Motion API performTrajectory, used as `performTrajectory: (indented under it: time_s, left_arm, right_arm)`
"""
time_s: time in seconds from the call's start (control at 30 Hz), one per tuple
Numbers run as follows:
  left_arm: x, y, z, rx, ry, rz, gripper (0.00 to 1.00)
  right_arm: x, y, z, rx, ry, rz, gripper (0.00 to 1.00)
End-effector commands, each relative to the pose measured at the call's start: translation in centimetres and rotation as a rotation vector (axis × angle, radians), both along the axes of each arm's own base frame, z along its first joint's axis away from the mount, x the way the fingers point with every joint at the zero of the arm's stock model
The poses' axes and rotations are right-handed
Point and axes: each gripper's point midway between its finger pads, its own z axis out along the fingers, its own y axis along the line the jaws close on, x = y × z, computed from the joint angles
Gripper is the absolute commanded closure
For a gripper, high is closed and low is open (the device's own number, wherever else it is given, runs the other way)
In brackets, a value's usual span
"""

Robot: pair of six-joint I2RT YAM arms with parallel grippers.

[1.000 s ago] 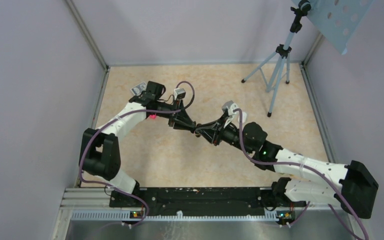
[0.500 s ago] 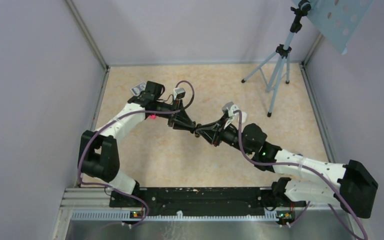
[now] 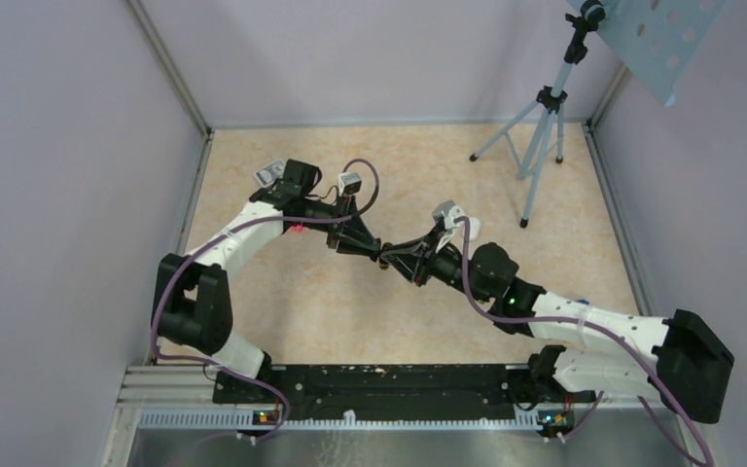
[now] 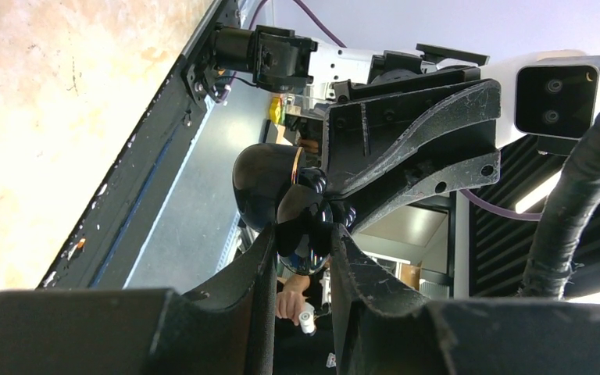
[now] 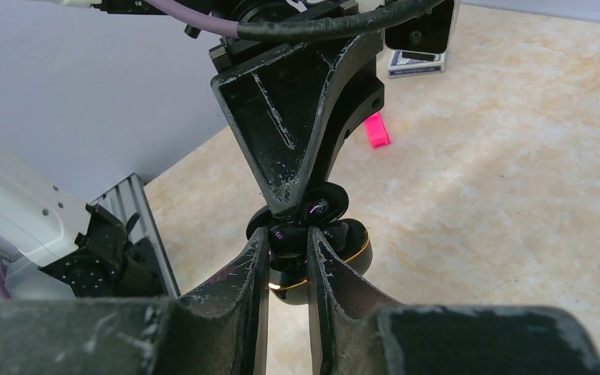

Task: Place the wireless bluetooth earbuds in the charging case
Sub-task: Insert the left earbud into the left side groove of the charging case.

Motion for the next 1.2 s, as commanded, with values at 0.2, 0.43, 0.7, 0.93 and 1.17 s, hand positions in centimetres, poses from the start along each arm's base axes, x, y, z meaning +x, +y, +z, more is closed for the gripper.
performTrajectory:
  time_s: [0.2, 0.43, 0.7, 0.93, 1.17]
  left_arm:
    - [-0.96, 0.11, 1.81, -0.083, -0.02, -0.05, 1.0]
    - [-1.08, 0.15, 1.84, -0.094, -0.009, -0.055, 1.0]
    - [-0.83, 0.05, 1.9, -0.099, -0.013, -0.055, 1.0]
    - [-0.89, 0.06, 1.97, -0.096, -0.017, -0.051, 1.0]
    - [-1.0, 0.1, 1.75, -0.089, -0.019, -0.045, 1.0]
  right_arm:
    - [0.11, -0.09, 1.12, 0.046, -0.026, -0.001, 0.98]
    - [-0.24, -0.24, 0.78, 0.036, -0.021, 0.01, 0.98]
    - [-0.3, -0.83, 0.94, 0.023, -0.02, -0.005, 0.89]
    - [-0.44, -0.84, 0.93, 0.021, -0.012, 0.0, 0.8]
    - [-0.27, -0.93, 0.84, 0.015, -0.006, -0.011, 0.7]
